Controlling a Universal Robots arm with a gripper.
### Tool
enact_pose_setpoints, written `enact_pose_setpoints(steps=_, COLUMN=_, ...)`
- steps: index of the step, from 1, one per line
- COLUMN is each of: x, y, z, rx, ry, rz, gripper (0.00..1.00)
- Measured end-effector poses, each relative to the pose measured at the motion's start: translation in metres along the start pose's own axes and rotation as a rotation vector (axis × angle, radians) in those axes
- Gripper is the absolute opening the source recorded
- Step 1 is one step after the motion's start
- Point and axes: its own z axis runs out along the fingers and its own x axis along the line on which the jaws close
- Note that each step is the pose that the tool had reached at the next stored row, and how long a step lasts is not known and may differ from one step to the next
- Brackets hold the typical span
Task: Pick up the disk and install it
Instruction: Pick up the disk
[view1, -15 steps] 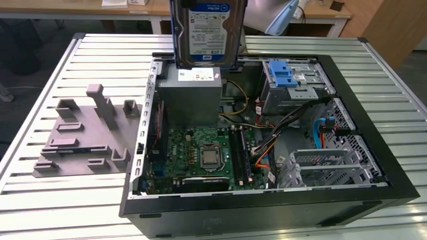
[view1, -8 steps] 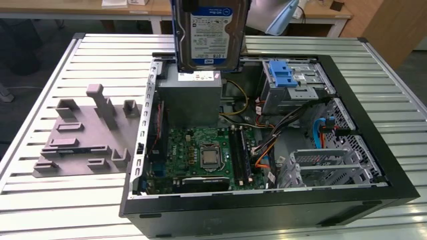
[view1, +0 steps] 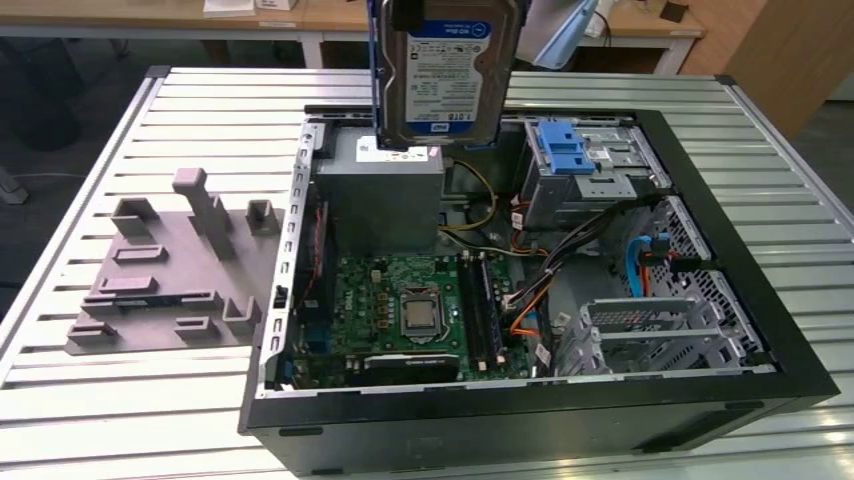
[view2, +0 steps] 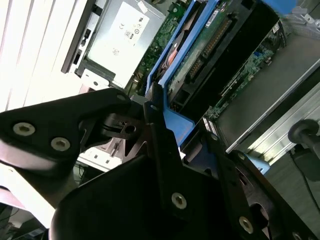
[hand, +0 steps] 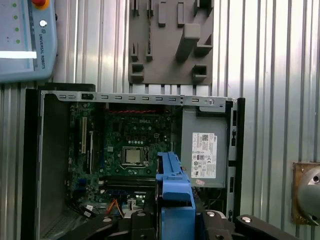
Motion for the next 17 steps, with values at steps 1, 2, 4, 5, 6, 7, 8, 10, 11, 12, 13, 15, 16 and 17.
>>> enact_pose_setpoints(steps=1, x=0.0028, y=-0.0001, z=0.0007, rx=0.0006, ry=0.0000, rz=0.000, gripper=0.36)
enact_pose_setpoints(steps=2, x=0.0058, y=-0.0003, z=0.0016, rx=0.0010, ry=-0.0002, rz=0.000, gripper=0.36)
enact_pose_setpoints(steps=4, x=0.0108, y=-0.0020, z=0.0026, rx=0.0010, ry=-0.0001, rz=0.000, gripper=0.36)
enact_pose_setpoints(steps=5, x=0.0121, y=-0.0039, z=0.0030, rx=0.0011, ry=-0.0003, rz=0.000, gripper=0.36)
enact_pose_setpoints(steps=6, x=0.0129, y=-0.0062, z=0.0034, rx=0.0012, ry=-0.0004, rz=0.000, gripper=0.36)
enact_pose_setpoints(steps=7, x=0.0134, y=-0.0090, z=0.0036, rx=0.0012, ry=-0.0005, rz=0.000, gripper=0.36)
enact_pose_setpoints(steps=8, x=0.0139, y=-0.0115, z=0.0037, rx=0.0011, ry=-0.0003, rz=0.000, gripper=0.36)
enact_pose_setpoints(steps=10, x=0.0144, y=-0.0162, z=0.0041, rx=0.0011, ry=-0.0003, rz=0.000, gripper=0.36)
enact_pose_setpoints(steps=11, x=0.0146, y=-0.0186, z=0.0043, rx=0.0011, ry=-0.0002, rz=0.000, gripper=0.36)
enact_pose_setpoints(steps=12, x=0.0151, y=-0.0201, z=0.0047, rx=0.0012, ry=-0.0003, rz=0.000, gripper=0.36)
enact_pose_setpoints(steps=13, x=0.0159, y=-0.0210, z=0.0051, rx=0.0011, ry=-0.0002, rz=0.001, gripper=0.36)
enact_pose_setpoints(steps=15, x=0.0183, y=-0.0215, z=0.0060, rx=0.0011, ry=-0.0002, rz=0.003, gripper=0.36)
enact_pose_setpoints(steps=16, x=0.0197, y=-0.0214, z=0.0066, rx=0.0012, ry=-0.0002, rz=0.005, gripper=0.36)
enact_pose_setpoints(steps=17, x=0.0211, y=-0.0214, z=0.0071, rx=0.0013, ry=-0.0003, rz=0.007, gripper=0.36)
